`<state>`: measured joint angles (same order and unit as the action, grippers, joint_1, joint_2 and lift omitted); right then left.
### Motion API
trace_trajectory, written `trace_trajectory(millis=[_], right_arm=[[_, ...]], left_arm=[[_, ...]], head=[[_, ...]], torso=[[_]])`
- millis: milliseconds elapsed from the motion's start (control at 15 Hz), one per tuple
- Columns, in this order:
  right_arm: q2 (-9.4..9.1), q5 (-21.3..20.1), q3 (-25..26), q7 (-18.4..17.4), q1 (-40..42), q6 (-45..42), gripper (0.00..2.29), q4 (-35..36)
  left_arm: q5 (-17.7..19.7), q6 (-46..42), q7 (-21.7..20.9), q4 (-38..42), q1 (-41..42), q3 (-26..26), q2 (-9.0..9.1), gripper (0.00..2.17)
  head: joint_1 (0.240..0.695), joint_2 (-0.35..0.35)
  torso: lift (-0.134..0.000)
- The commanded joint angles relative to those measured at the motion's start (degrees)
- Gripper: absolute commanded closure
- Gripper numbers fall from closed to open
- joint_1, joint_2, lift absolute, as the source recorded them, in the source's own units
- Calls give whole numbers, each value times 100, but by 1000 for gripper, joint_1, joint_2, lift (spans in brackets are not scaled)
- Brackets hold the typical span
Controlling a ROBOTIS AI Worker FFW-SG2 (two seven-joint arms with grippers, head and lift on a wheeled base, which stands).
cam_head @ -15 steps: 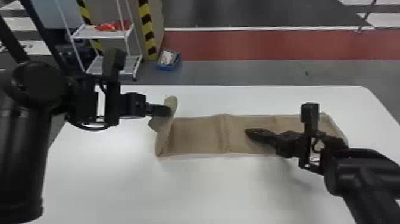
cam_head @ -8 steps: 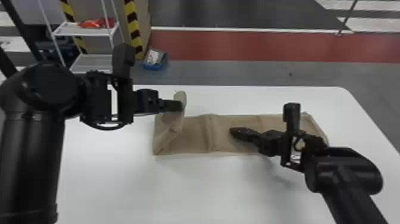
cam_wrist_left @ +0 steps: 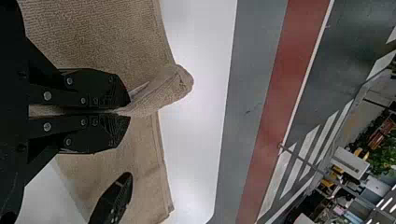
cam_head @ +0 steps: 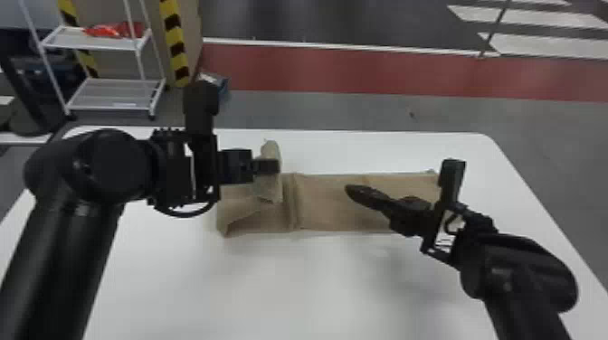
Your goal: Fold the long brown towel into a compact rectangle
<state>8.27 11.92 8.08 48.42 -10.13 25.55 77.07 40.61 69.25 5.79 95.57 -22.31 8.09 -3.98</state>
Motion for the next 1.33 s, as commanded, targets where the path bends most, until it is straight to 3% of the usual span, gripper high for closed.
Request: trace_trajectory(millis=[0, 133, 200, 333, 467, 533, 667, 867, 933, 1067, 1133, 1200, 1267], right_arm=[[78, 302, 501, 0, 301, 148, 1686, 546], [210, 645, 1002, 0, 459, 218, 1382, 783], [360, 856, 1108, 0, 547, 236, 1382, 818], [491, 1023, 1363, 9, 653, 253, 1382, 888], [518, 1102, 1512, 88, 688, 253, 1382, 888], [527, 1111, 1538, 115, 714, 236, 1382, 880], [527, 1119, 1591, 167, 732, 218, 1382, 853], [527, 1146, 1617, 167, 802, 271, 1382, 888], [518, 1146, 1573, 88, 846, 394, 1382, 950], [447, 1067, 1292, -316, 916, 833, 1376, 1389], [412, 988, 1072, -571, 978, 974, 1163, 1688], [412, 882, 747, -923, 1039, 1167, 697, 2057], [412, 759, 440, -1160, 1030, 1414, 660, 2277]], left_arm=[[-71, -337, 63, -100, 60, 246, 3, 1092], [-71, -601, 133, -135, 140, 378, 55, 1089], [-124, -689, 133, -197, 175, 430, 99, 1082], [-141, -882, 133, -346, 271, 562, 249, 853], [-124, -1040, 63, -566, 342, 650, 413, 316], [-124, -1233, 106, -654, 351, 835, 413, 103], [-97, -1726, 124, -724, 368, 984, 413, 66], [-97, -1796, 106, -487, 412, 896, 413, 66], [-97, -1796, 89, -302, 456, 843, 293, 66], [-159, -1814, 45, -39, 509, 747, -287, 66], [-176, -1849, 1, 40, 597, 650, -542, 66], [-185, -2007, -61, 155, 685, 553, -823, 66], [-212, -2218, -201, 190, 852, 395, -1026, 66]], head=[[695, -138], [695, -170], [695, -188], [695, -253], [695, -292], [695, -309], [695, -349], [695, -350], [695, -350], [695, -350], [695, -349], [695, -294], [695, -256]], torso=[[-123], [-123], [-123], [-123], [-123], [-123], [-123], [-123], [-123], [-123], [-123], [-123], [-123]])
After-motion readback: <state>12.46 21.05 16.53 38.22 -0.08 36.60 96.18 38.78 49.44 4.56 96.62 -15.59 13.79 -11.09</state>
